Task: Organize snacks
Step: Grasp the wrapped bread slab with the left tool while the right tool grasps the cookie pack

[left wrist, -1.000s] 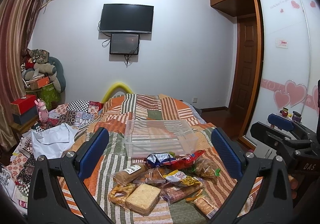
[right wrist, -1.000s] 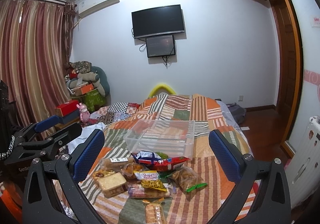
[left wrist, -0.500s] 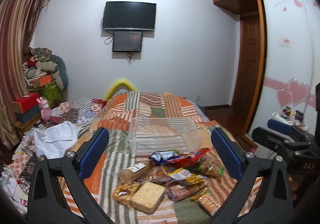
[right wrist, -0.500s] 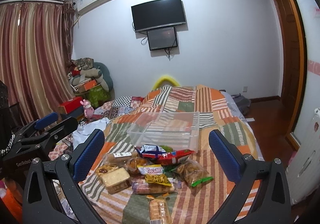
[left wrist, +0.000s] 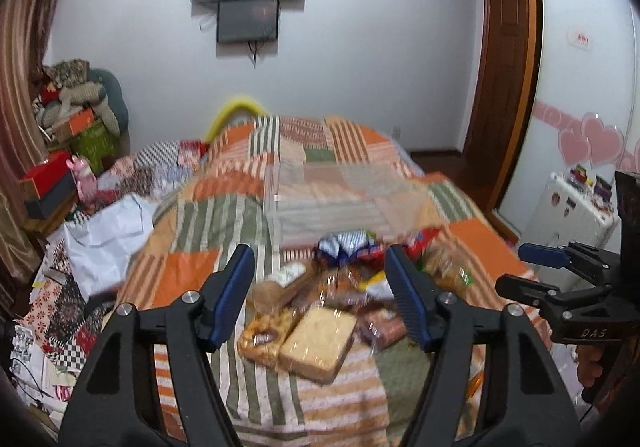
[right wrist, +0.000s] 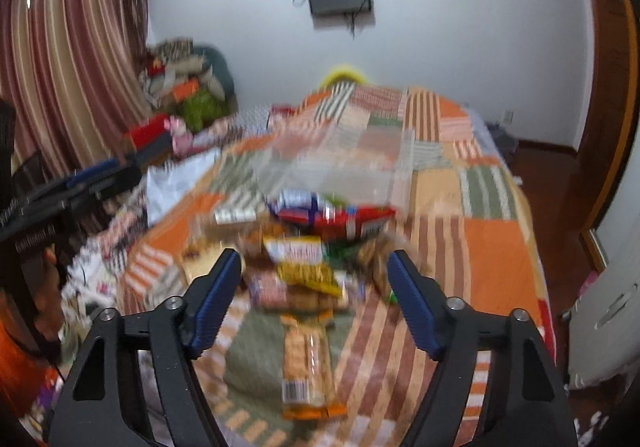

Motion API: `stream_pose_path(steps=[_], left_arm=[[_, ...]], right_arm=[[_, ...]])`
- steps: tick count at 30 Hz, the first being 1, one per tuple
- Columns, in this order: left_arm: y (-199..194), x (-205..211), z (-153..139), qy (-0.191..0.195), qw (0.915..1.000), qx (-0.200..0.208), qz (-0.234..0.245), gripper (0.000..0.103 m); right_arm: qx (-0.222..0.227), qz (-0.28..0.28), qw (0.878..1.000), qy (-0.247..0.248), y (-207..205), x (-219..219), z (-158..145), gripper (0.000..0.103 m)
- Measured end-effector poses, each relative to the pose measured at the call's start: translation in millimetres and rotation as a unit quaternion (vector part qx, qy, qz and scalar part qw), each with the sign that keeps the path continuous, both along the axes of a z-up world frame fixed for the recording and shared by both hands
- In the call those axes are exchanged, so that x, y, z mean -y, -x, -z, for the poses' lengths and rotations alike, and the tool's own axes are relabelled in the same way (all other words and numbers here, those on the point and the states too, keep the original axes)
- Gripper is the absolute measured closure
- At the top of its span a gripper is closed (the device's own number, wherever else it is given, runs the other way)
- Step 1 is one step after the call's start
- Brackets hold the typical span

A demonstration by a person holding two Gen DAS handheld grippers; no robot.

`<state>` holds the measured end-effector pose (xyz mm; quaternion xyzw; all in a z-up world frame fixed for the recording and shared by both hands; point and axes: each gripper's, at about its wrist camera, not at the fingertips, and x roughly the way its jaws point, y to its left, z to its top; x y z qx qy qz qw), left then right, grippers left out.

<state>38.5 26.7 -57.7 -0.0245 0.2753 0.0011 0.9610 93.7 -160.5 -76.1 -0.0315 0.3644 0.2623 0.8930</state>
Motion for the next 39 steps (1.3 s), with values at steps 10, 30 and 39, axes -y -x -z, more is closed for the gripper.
stream_pose_path(steps=[10,30,39], left_arm=[[-19,-11,50,0.01,0.9949,-0.099,0.018,0.036],[-63,-8,116,0.058,0.9786,-0.191,0.051,0.036],[-76,0,132,0.079,0.9701,-0.219,0.067,0.036]], right_arm=[[-0.113,-0.034,0.992,0.04,-6,-12,60,0.052],[-0.142,-0.011,0.99,0.016,-23,8,70,0.068],[-0.125,0.005,0.992,-0.004,-20,14,59,0.068]])
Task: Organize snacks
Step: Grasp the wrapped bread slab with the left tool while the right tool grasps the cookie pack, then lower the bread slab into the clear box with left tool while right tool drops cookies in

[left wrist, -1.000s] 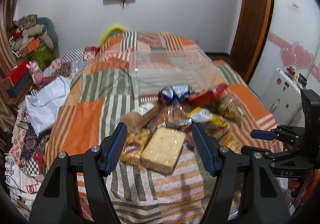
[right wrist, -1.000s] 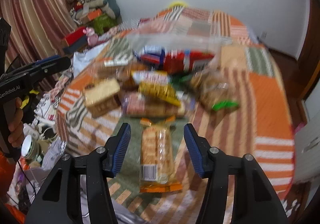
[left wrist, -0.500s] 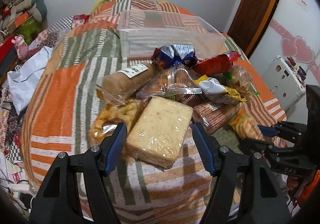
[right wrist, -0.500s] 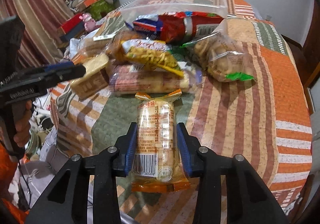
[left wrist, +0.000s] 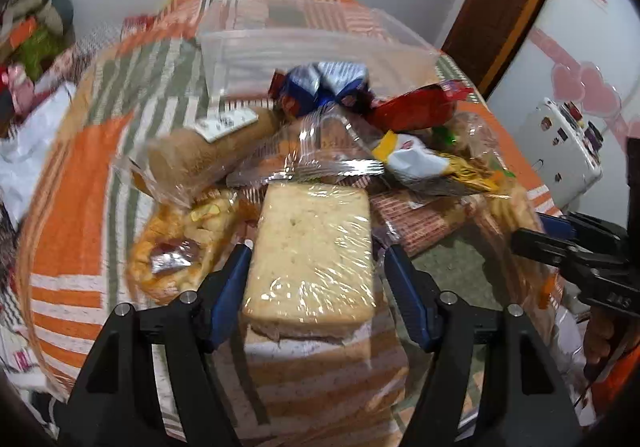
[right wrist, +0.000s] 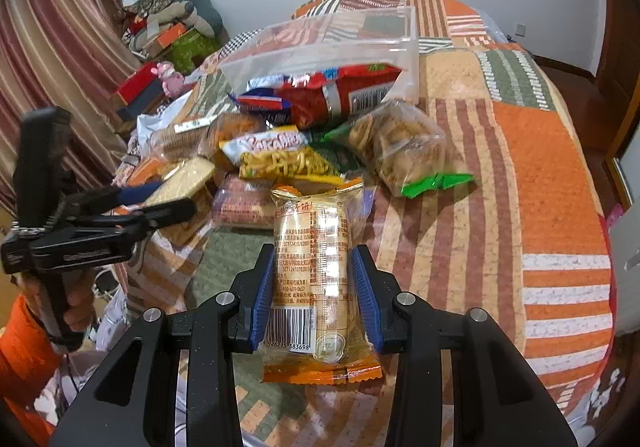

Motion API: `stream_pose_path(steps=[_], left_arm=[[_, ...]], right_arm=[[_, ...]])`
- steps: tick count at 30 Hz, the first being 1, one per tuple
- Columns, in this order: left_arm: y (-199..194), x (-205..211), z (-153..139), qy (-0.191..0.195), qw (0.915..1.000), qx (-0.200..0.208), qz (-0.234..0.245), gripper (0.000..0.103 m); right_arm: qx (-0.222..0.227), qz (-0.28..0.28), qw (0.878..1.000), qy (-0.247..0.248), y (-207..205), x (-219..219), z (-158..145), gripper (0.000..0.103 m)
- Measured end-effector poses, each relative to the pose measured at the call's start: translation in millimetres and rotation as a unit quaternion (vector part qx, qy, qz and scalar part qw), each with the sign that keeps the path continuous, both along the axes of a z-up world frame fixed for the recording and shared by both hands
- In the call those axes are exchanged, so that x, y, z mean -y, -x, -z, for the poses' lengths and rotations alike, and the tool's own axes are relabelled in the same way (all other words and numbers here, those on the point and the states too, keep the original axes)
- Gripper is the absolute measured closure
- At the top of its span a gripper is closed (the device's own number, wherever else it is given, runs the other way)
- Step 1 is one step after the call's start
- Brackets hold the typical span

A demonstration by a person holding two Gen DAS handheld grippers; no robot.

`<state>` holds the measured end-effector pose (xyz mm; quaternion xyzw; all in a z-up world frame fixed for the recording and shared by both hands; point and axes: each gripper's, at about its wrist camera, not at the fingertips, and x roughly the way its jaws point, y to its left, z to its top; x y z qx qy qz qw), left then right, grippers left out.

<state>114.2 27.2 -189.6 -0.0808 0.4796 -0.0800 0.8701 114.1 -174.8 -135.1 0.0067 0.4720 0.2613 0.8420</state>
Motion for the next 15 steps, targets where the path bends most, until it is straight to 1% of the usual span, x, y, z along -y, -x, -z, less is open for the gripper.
stream_pose_path(steps=[2,3,4,5,7,11,15], left_arm=[[-6,1,7,0.004,0.9999,-0.008,-0.005,0.037],[-8,2,9,0.001,1.0,-0.005,-0.008,0.038],[-8,4,9,-0.006,0.9999,0.001,-0.009,0.043],[-8,5,9,-0.011,0.9999,0.003,-0.007,0.046],[-6,6,8,-0.017,0.9998,0.009,-0.006,0.047],[5,7,-3,-0.02,0.9995,0.023,0.0,0.048],[18,1,-28,-0.02,0.9981,0.058,-0.007,0.048]], right_arm=[[0.004,0.004,1.0,-0.003,0,0,-3,0.068],[0.006,0.006,1.0,-0.005,0,2,-5,0.068],[0.008,0.008,1.0,-0.007,0,3,-7,0.068],[0.01,0.01,1.0,-0.008,-1,4,-9,0.068],[0.014,0.013,1.0,-0.013,-4,6,-13,0.068],[0.03,0.02,0.999,-0.024,-5,8,-24,0.068],[0.05,0.025,0.998,-0.034,-10,9,-38,0.068]])
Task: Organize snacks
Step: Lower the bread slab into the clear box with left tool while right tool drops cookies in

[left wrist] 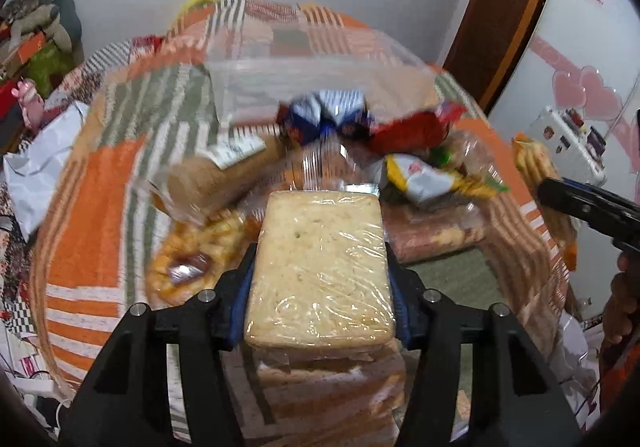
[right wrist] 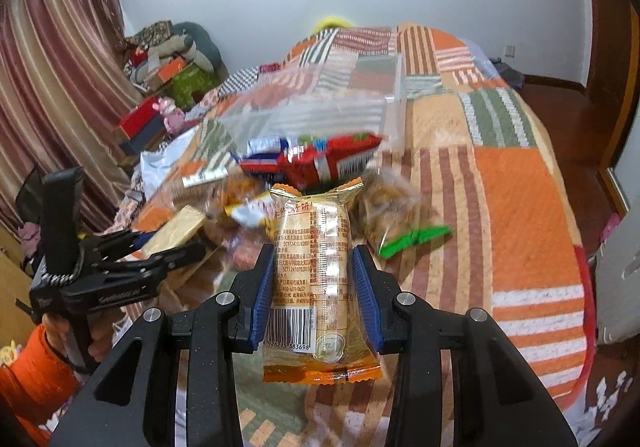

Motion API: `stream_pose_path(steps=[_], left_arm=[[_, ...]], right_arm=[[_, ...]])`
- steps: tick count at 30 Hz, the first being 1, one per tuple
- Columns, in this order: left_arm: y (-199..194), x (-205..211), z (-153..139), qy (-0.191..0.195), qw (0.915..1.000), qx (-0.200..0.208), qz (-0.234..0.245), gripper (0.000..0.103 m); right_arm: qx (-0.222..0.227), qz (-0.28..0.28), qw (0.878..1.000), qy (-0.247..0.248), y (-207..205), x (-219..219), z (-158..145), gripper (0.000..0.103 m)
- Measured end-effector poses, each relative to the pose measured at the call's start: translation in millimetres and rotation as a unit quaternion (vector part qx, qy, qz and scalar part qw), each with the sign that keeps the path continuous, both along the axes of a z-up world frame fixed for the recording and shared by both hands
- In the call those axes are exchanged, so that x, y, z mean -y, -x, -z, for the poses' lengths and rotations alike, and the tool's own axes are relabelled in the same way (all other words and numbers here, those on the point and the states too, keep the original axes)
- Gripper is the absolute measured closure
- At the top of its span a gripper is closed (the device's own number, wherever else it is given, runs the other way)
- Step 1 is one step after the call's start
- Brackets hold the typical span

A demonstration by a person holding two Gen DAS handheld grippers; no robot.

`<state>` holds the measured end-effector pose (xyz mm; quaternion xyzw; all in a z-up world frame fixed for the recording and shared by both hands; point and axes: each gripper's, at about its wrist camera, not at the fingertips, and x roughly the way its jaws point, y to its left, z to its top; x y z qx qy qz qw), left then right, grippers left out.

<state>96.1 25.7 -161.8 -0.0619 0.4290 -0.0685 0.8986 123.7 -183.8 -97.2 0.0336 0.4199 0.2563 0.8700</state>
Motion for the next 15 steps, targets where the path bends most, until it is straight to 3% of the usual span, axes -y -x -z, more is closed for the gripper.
stream_pose_path(steps=[8,15], left_arm=[[0,-12,-51,0.002,0.9978,0.065,-0.016,0.048],[-23,-17,-85,-0.01,0.993,0.113,-0.032,0.048]], right_arm=[[0.05,0.001,0.999,-0.008,-20,-7,-26,0.068],[0.084,0.0,0.996,-0.006,-43,-16,-44,0.068]])
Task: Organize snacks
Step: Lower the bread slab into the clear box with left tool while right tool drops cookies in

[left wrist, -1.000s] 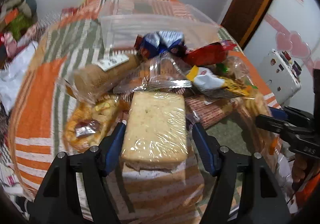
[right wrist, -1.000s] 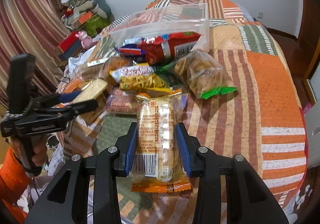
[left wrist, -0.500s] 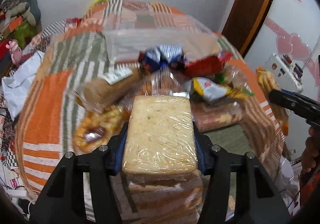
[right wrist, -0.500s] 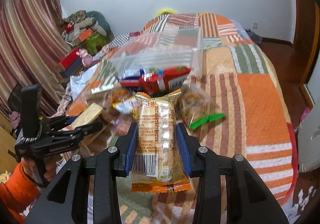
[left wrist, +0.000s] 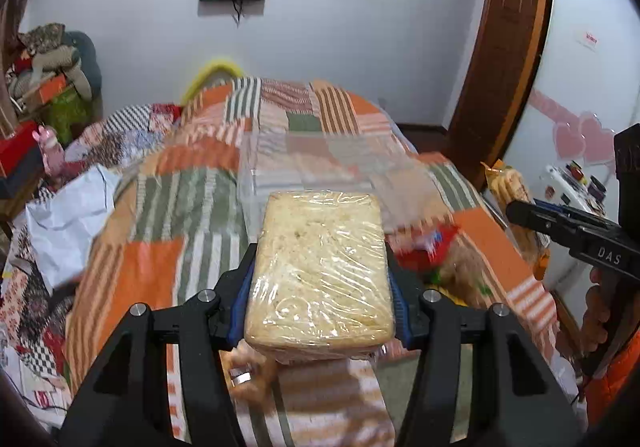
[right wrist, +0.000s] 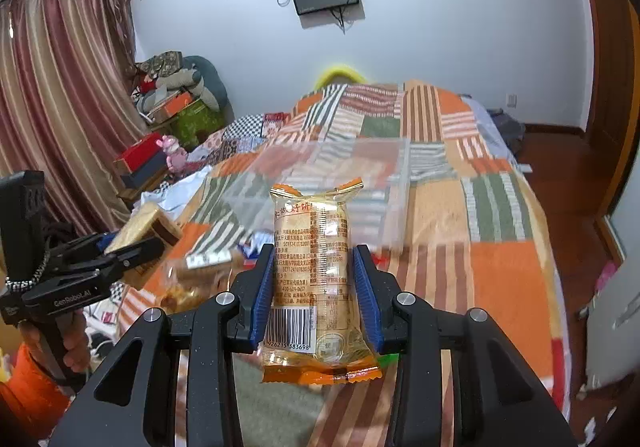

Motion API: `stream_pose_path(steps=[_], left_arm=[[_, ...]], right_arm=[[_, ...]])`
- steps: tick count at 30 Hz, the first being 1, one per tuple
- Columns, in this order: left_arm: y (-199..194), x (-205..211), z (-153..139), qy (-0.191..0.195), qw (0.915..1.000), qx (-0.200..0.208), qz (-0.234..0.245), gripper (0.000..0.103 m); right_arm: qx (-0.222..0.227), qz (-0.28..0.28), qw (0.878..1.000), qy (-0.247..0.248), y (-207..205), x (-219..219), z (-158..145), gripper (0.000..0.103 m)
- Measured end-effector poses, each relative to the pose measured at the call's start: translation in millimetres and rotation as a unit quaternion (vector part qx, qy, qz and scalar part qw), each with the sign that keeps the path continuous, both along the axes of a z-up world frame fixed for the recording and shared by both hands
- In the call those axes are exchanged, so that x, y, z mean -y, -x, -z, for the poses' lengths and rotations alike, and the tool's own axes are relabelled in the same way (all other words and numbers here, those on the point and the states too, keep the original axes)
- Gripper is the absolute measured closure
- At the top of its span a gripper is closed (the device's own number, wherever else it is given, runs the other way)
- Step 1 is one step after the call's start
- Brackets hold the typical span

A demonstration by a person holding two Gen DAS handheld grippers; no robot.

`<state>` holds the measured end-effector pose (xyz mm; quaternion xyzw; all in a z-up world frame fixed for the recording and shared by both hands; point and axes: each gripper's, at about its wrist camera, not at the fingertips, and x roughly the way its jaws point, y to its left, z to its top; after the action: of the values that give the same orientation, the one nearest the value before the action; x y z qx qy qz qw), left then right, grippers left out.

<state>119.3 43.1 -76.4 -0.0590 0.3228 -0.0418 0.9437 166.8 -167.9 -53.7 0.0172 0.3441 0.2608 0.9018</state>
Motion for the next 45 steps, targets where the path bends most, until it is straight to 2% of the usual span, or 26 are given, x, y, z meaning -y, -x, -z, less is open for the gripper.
stream_pose_path(steps=[12,17,24,33,38,42,45], left_arm=[[-62,-15,-26,-0.003,0.9995,0.028,-0.014,0.048],[-92,-18,-26,-0.009,0.9995,0.026,-0.015,0.048],[-135,-24,-6,-0.019,0.9998,0.006,-0.01,0.048],[-194,-34,43,-0.013,0.9979,-0.064,-0.003,0.048],[-212,-33,58,-0.011,0.996,-0.089,0.007,0.048],[-219,-35,66,0.006,0.9929,-0.118,0.015,0.047],[-219,-37,65,-0.005,0.9938,-0.111,0.003,0.047]], right_arm=[[0.046,0.007,0.999,-0.007,-47,-15,-24,0.068],[0.042,0.01,0.999,-0.005,-72,-21,-22,0.068],[0.018,0.012,1.0,0.015,-102,-29,-2,0.068],[-0.036,-0.005,0.998,0.059,-142,-42,34,0.068],[-0.065,-0.013,0.995,0.08,-156,-48,51,0.068],[-0.089,-0.021,0.992,0.087,-161,-50,62,0.068],[-0.099,-0.019,0.991,0.088,-162,-49,65,0.067]])
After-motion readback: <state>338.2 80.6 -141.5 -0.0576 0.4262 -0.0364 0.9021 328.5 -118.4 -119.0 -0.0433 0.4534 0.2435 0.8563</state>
